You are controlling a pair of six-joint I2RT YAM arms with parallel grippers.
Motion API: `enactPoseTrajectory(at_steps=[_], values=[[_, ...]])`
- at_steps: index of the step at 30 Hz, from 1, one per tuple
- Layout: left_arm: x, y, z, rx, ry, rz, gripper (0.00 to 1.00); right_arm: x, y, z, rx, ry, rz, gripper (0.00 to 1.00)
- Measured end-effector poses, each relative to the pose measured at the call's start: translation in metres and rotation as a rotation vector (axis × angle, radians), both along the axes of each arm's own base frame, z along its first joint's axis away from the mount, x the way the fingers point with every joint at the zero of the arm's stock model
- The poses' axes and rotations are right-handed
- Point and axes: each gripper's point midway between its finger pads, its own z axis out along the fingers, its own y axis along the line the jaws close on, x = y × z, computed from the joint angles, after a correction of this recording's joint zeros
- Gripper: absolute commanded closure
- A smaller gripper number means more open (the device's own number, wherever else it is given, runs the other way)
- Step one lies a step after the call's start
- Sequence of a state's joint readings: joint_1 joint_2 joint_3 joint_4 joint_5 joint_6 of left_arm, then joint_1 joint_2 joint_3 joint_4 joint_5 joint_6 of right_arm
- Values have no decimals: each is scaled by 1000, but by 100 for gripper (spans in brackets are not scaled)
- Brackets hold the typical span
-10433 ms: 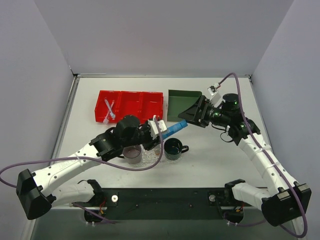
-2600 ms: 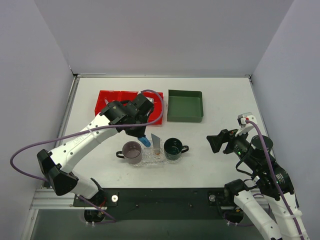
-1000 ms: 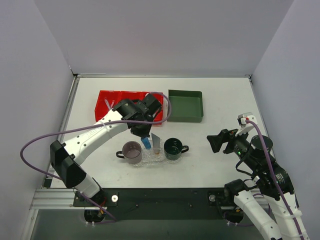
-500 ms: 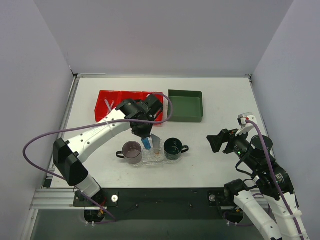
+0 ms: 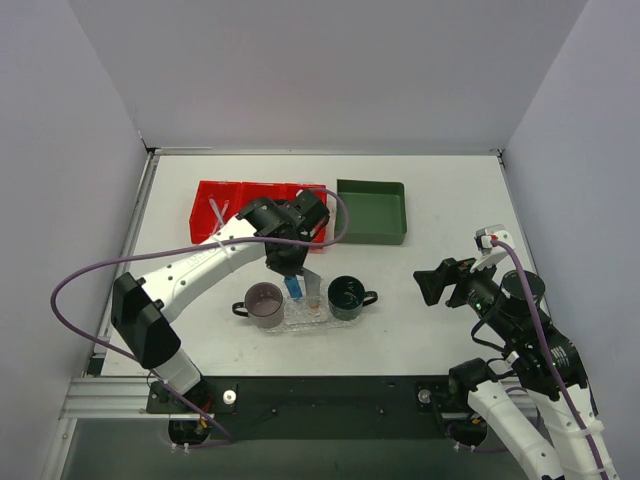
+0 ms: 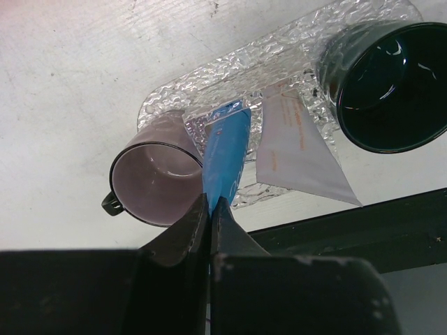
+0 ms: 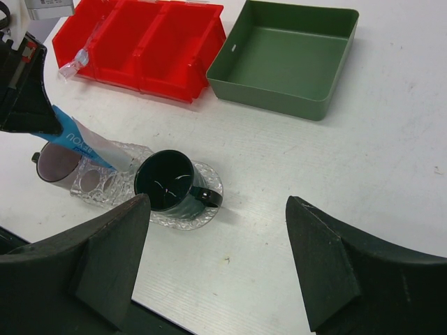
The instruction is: Prepare toiletry sets of a toothbrush and toothpaste on the tray
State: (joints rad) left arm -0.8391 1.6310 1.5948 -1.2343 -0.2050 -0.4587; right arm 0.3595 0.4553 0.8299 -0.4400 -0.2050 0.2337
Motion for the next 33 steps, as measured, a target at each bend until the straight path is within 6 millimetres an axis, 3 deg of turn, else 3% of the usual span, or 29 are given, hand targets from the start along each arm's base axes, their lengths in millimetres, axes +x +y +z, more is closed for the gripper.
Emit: enactPoseTrajectory(at_steps=[21, 33], values=[[3, -2, -18, 30, 24, -8, 80, 0, 0, -1, -1, 3, 0, 26], [4, -4, -19, 25, 19, -12, 67, 0, 0, -2, -1, 4, 0, 26]])
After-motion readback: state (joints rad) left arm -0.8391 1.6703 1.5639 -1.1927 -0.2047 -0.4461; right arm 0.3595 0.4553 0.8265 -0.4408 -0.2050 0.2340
